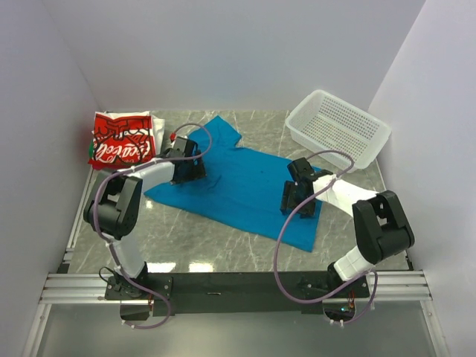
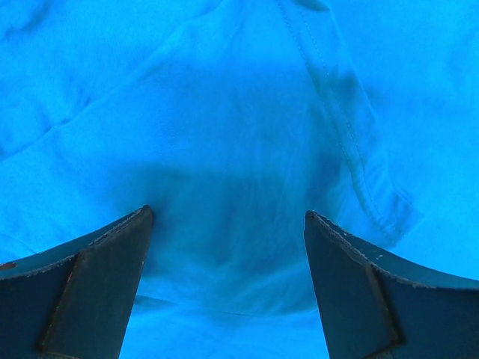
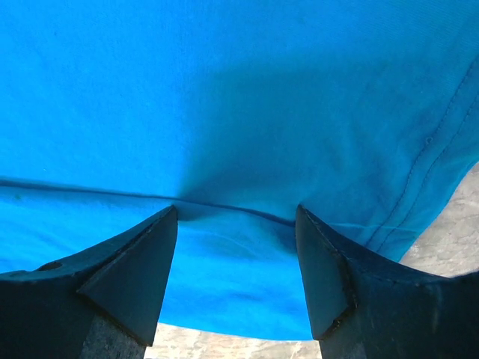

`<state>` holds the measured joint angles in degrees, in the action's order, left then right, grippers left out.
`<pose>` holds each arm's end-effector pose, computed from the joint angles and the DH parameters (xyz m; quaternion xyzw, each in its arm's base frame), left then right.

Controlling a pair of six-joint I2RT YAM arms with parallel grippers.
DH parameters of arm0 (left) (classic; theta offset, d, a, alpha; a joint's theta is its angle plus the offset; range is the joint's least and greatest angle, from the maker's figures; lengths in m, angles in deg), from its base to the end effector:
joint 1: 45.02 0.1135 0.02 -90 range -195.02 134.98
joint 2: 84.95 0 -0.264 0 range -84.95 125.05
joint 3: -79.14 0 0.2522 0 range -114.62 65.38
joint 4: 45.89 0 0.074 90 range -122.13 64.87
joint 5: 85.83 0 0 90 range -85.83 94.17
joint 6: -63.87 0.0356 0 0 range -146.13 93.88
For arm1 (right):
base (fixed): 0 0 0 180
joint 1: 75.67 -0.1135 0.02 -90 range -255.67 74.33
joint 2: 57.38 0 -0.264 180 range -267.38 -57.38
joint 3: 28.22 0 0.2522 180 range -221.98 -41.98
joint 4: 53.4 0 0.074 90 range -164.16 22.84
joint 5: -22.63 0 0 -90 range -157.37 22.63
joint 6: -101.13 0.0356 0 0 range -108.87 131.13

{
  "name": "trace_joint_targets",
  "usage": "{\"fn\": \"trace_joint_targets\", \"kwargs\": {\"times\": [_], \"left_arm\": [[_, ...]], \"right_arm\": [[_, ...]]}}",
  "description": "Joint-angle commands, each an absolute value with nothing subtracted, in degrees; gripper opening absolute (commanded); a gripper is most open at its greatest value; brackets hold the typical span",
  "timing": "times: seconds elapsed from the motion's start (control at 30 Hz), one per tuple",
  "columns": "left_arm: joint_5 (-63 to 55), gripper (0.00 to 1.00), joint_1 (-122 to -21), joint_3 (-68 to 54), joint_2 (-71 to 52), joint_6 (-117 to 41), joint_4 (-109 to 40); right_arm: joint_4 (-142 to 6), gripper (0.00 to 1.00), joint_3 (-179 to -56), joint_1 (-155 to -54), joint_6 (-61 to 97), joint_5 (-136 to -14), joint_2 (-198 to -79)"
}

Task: Fold and stack the t-shirts
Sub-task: Fold the tshirt

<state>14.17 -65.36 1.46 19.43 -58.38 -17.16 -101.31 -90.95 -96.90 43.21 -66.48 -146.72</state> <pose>0.3517 -0.1238 0.1661 -0.1244 0.9434 -0.0565 0.3022 0.2535 0.0979 0.1589 0.0947 0.9863 0.0535 0.1238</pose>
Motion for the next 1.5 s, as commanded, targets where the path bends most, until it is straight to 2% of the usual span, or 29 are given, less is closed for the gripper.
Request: {"fn": "trace_joint_targets", "kwargs": {"times": [0.0, 0.33, 0.97, 1.07, 1.27, 1.47], "left_arm": [[12.17, 0.89, -65.15, 6.40, 16.66, -61.54, -15.25], [11.64, 0.88, -65.24, 21.16, 6.99, -65.32, -18.85], [17.43, 0.89, -72.36, 33.04, -6.29, -74.11, -14.38], [19.81, 0.90, -72.45, 29.71, -8.22, -73.77, -10.17], [25.09, 0.94, -72.45, 13.03, -5.95, -69.47, -4.97], [26.41, 0.97, -72.27, -12.25, 11.44, -64.19, -1.90]], "right_arm": [[-100.56, 0.71, -87.77, -97.90, 43.91, -67.19, -145.36], [-103.98, 0.71, -80.74, -101.85, 47.42, -69.30, -138.33], [-106.88, 0.71, -73.26, -105.64, 52.18, -68.86, -126.72], [-108.55, 0.72, -76.23, -105.64, 52.00, -67.55, -125.76], [-113.56, 0.73, -87.21, -105.46, 50.86, -63.77, -125.75], [-112.69, 0.75, -92.15, -101.51, 48.49, -62.53, -128.21]]}}
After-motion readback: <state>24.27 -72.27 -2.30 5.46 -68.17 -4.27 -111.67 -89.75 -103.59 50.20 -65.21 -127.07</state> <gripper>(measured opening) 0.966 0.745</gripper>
